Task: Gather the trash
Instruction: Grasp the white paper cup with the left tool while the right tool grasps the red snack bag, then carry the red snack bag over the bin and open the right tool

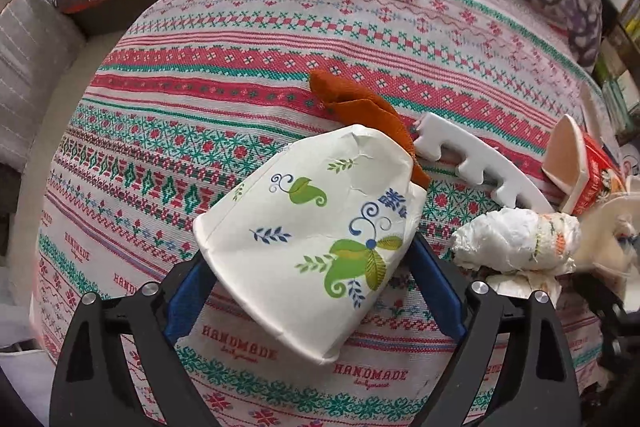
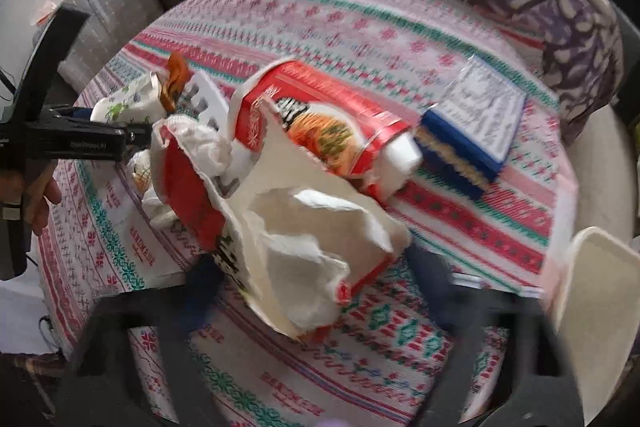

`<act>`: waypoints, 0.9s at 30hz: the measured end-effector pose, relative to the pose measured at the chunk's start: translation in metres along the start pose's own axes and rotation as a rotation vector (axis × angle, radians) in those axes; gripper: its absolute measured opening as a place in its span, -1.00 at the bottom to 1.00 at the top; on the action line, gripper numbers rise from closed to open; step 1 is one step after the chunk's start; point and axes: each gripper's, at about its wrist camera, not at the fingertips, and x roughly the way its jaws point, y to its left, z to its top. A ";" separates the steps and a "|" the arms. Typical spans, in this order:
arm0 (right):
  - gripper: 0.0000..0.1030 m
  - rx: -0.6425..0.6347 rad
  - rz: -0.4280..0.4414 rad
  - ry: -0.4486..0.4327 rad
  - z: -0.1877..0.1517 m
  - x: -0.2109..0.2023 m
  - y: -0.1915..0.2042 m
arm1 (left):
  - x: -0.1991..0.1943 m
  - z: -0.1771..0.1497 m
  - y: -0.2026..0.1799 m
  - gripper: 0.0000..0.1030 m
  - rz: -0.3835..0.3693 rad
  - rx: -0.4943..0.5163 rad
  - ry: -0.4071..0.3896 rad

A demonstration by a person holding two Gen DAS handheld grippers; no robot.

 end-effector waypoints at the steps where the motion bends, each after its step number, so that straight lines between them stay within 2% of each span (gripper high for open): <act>1: 0.06 -0.008 0.000 -0.005 0.001 0.000 0.001 | -0.001 0.000 0.000 0.50 -0.002 0.009 -0.007; 3: -0.02 -0.015 0.002 -0.008 0.000 -0.004 0.007 | -0.005 -0.003 0.000 0.37 -0.019 0.019 -0.010; 6: -0.06 -0.019 0.007 -0.035 -0.001 -0.015 0.013 | -0.010 -0.006 0.003 0.27 -0.032 0.000 -0.015; 14: -0.10 0.030 0.037 -0.138 -0.007 -0.066 0.010 | -0.047 -0.012 0.014 0.26 -0.087 -0.110 -0.088; 27: -0.10 0.149 0.011 -0.337 -0.008 -0.121 -0.011 | -0.125 -0.019 -0.002 0.27 -0.091 -0.219 -0.294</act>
